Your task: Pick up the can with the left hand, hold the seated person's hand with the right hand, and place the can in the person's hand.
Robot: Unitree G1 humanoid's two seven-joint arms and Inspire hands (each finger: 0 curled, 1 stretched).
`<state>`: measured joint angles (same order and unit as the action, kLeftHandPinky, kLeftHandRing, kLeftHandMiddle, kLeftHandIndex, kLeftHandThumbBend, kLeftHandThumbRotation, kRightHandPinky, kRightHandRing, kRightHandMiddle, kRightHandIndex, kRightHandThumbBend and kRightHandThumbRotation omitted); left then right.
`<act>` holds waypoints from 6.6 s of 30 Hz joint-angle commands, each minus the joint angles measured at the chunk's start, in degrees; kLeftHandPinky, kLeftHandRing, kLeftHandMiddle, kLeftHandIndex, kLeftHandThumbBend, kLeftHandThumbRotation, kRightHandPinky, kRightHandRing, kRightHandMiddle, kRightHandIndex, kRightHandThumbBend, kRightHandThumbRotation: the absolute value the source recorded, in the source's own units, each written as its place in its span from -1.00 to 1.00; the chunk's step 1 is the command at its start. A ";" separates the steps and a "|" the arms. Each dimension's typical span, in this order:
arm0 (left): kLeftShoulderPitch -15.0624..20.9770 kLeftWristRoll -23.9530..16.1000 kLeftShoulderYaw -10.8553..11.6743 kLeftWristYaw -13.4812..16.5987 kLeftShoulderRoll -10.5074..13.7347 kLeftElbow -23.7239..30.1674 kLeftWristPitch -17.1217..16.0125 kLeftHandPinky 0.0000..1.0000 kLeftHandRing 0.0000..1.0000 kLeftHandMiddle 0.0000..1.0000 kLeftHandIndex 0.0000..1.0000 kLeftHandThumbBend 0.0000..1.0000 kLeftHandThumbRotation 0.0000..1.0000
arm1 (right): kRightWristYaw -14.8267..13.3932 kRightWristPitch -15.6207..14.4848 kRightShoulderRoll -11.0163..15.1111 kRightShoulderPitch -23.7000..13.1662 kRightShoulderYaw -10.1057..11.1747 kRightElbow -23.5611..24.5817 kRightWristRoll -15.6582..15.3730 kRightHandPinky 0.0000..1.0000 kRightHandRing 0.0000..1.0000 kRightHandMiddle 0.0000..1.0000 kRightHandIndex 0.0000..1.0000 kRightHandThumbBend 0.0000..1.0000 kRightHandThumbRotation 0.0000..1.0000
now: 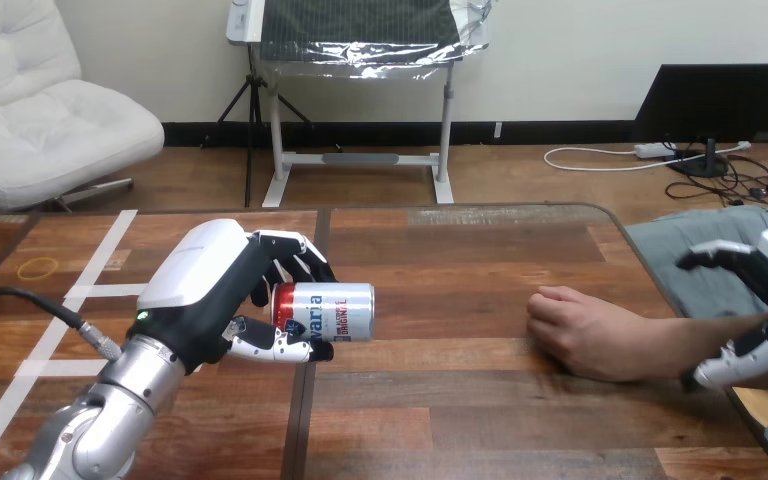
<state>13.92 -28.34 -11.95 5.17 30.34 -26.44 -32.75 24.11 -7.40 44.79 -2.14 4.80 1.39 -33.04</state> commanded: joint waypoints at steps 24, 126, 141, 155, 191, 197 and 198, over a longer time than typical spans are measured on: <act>2.61 1.97 2.27 0.31 -0.42 3.54 -1.92 -0.28 -0.15 -0.02 0.04 0.22 -1.00 | 1.30 0.65 5.29 -12.95 -10.36 -14.93 -8.95 0.73 0.82 0.80 0.72 0.68 -0.95; 2.73 2.56 2.58 -0.46 -1.95 4.83 1.29 -0.25 -0.13 -0.01 0.04 0.21 -1.00 | -2.08 3.37 -0.04 -24.32 -24.71 -34.18 -12.68 -0.24 -0.05 0.10 0.19 0.50 -1.00; 2.85 2.74 2.57 -1.10 -2.28 5.44 2.33 -0.24 -0.13 -0.01 0.04 0.20 -1.00 | -4.07 4.00 -0.17 -23.29 -24.06 -34.40 -10.58 -0.31 -0.11 0.06 0.05 0.49 -1.00; 3.40 2.71 2.41 -1.13 -2.82 4.75 2.63 -0.25 -0.14 -0.02 0.04 0.20 -1.00 | -4.51 3.49 -0.16 -22.87 -24.07 -34.37 -8.39 -0.28 -0.12 0.04 0.04 0.44 -1.00; 7.03 4.06 1.51 -2.62 -5.41 0.51 2.69 -0.21 -0.16 -0.04 0.03 0.21 -1.00 | -7.18 7.30 1.86 -22.94 -22.97 -33.10 -7.05 -0.35 -0.17 0.00 0.04 0.47 -1.00; 8.31 4.61 1.15 -3.86 -6.32 -0.73 2.87 -0.24 -0.18 -0.05 0.03 0.19 -1.00 | -7.90 8.09 2.75 -23.12 -22.71 -32.80 -6.72 -0.35 -0.17 -0.01 0.04 0.49 -1.00; 8.53 4.60 1.09 -4.02 -6.48 -0.92 2.98 -0.24 -0.18 -0.05 0.03 0.19 -1.00 | -8.16 8.06 2.75 -23.23 -22.65 -32.92 -6.70 -0.35 -0.17 -0.01 0.03 0.49 -1.00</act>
<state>16.06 -25.29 -11.86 1.42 25.16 -27.01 -29.75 17.29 -0.33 47.38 -24.51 -19.54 -33.16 -40.76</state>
